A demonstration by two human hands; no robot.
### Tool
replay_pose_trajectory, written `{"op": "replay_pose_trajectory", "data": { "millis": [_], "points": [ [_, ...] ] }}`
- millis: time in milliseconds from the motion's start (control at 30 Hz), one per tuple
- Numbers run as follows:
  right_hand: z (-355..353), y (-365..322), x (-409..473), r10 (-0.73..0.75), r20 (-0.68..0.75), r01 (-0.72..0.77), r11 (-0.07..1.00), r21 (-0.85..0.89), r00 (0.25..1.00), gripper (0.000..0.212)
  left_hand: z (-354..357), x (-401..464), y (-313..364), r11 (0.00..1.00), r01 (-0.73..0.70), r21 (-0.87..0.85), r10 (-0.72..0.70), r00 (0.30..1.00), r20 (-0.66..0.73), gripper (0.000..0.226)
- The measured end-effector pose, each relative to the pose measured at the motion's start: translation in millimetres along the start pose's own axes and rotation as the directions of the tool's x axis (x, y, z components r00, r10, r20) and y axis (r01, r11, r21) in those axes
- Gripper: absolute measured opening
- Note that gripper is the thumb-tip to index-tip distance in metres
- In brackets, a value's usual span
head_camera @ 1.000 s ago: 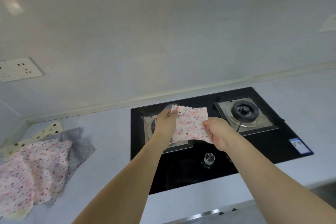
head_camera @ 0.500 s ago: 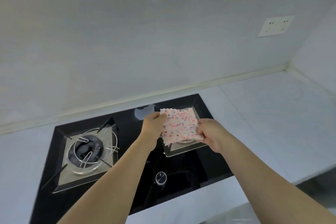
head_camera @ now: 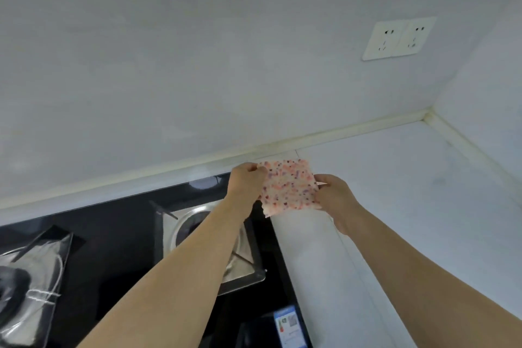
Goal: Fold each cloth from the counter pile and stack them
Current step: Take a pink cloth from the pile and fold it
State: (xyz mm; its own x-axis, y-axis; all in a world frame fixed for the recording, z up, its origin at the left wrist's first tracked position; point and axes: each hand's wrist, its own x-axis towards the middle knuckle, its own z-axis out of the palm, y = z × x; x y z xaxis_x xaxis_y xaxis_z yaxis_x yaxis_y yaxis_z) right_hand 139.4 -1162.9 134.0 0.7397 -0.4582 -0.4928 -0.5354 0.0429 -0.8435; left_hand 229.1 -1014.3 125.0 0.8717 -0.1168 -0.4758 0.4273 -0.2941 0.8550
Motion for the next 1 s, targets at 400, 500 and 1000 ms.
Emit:
{"op": "replay_pose_trajectory", "data": {
  "millis": [400,500,1000],
  "points": [
    [-2,22,165,-0.031,0.091,0.046,0.986,-0.162,0.995,0.041,78,144,-17,0.989,0.079,0.127,-0.053,0.98,-0.192,0.014],
    [4,33,184,-0.024,0.095,0.045,0.973,-0.228,0.995,0.035,81,162,-25,0.982,0.094,0.165,-0.054,0.971,-0.231,0.028],
    [13,5,60,-0.365,0.142,0.374,0.712,-0.594,0.92,0.051,24,14,-26,0.683,-0.301,0.665,0.469,0.879,-0.084,0.039]
  ]
}}
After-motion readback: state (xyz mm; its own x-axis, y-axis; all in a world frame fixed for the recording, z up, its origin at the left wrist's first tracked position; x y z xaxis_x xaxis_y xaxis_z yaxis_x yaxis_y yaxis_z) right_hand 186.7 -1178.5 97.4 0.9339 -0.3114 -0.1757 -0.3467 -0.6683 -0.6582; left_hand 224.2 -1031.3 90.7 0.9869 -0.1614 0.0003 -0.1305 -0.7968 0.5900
